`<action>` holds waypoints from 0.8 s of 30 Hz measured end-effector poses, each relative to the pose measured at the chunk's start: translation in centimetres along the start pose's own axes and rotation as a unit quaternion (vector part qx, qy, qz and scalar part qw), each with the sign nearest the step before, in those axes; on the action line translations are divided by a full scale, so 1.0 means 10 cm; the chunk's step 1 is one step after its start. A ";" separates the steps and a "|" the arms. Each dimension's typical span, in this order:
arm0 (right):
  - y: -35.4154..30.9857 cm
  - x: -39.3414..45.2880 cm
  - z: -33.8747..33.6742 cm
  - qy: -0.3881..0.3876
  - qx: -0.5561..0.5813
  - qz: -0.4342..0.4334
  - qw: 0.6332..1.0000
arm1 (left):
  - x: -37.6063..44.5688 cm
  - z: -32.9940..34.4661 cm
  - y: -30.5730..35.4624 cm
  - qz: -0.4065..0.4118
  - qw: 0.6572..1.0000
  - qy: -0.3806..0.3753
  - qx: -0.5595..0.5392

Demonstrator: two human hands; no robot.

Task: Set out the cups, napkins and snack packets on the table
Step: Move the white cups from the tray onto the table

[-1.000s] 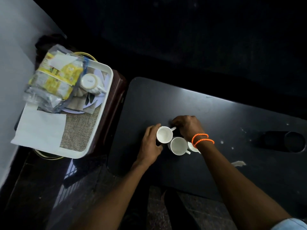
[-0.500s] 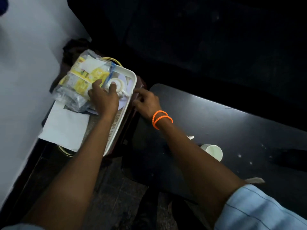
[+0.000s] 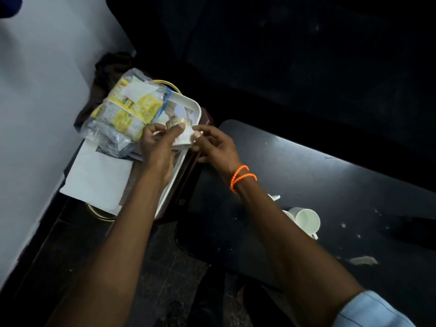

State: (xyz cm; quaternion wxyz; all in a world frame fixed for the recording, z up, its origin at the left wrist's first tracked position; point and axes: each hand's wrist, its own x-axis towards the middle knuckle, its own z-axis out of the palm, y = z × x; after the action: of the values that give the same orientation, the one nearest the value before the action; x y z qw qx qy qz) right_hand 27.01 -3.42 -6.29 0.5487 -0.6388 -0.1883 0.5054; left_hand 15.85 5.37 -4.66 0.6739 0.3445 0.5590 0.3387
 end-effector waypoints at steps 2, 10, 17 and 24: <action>0.03 -0.11 -0.27 0.010 0.017 -0.002 1.000 | -0.10 0.10 -0.13 0.008 0.998 -0.057 -0.014; 0.22 -0.59 -1.56 0.036 -0.206 0.062 0.976 | -0.46 0.67 -0.82 -0.007 0.925 -0.289 0.248; 0.56 -0.85 -1.96 0.117 -0.370 0.049 0.920 | -0.68 1.04 -1.26 0.028 0.869 -0.338 0.359; 0.73 -0.96 -1.96 0.131 -0.355 0.073 0.923 | -0.61 1.03 -1.42 0.017 0.844 -0.372 0.387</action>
State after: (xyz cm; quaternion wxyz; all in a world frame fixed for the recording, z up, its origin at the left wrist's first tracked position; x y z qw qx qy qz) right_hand 37.41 -23.47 -10.73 0.2672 -0.8640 -0.2345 0.3565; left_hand 26.14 -8.22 -12.09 0.6377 0.6864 0.3464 -0.0472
